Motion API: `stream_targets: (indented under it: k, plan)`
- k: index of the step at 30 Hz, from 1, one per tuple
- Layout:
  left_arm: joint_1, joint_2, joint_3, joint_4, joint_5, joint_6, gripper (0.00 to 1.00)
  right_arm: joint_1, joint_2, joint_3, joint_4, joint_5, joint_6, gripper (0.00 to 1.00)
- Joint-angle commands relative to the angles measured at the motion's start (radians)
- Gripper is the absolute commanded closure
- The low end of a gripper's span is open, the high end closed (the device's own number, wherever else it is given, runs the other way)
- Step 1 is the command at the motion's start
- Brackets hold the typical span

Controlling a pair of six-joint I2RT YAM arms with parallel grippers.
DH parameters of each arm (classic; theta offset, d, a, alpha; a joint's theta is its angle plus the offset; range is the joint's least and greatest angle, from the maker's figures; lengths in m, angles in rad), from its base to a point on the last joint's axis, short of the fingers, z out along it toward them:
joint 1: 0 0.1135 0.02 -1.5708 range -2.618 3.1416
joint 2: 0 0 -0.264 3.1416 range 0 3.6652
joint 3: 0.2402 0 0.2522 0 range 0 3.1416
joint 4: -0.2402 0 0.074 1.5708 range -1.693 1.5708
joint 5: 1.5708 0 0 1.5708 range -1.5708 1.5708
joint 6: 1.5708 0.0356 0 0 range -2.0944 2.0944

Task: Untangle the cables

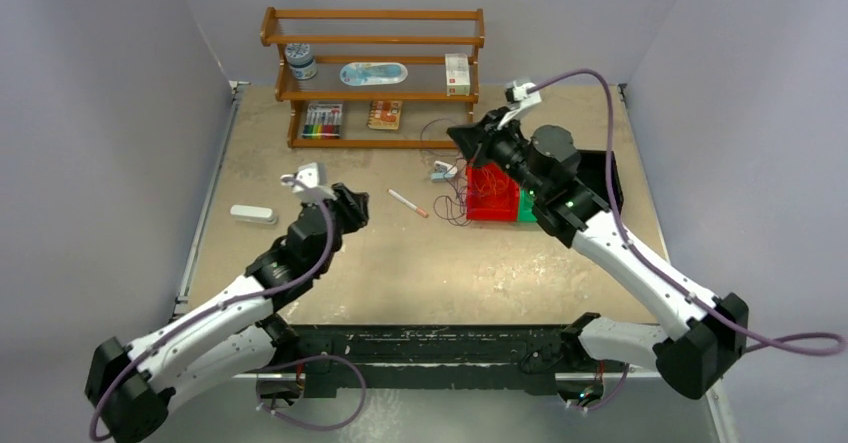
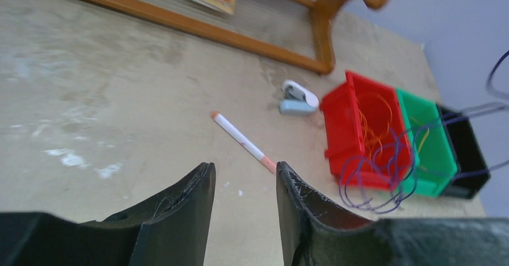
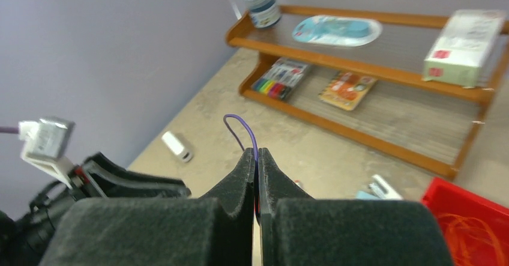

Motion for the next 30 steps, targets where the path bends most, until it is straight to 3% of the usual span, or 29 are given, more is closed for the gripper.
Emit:
stream_targets:
  k: [1, 6, 10, 19, 30]
  plan:
    - [-0.002, -0.158, -0.006, -0.194, -0.265, -0.076, 0.58, 0.053, 0.066, 0.014, 0.162, -0.119, 0.074, 1.00]
    - [-0.003, -0.199, 0.035, -0.274, -0.320, -0.059, 0.54, 0.083, 0.098, -0.005, 0.227, -0.137, 0.117, 1.00]
    - [-0.002, -0.144, 0.050, -0.271, -0.296, -0.051, 0.54, 0.084, 0.105, -0.119, 0.249, -0.035, 0.157, 1.00]
    - [-0.003, 0.033, 0.058, -0.184, -0.089, -0.025, 0.50, 0.082, 0.241, -0.308, 0.326, -0.005, 0.177, 1.00]
    - [-0.002, 0.131, 0.063, -0.075, 0.203, 0.015, 0.44, 0.082, 0.229, -0.337, 0.308, 0.033, 0.186, 1.00]
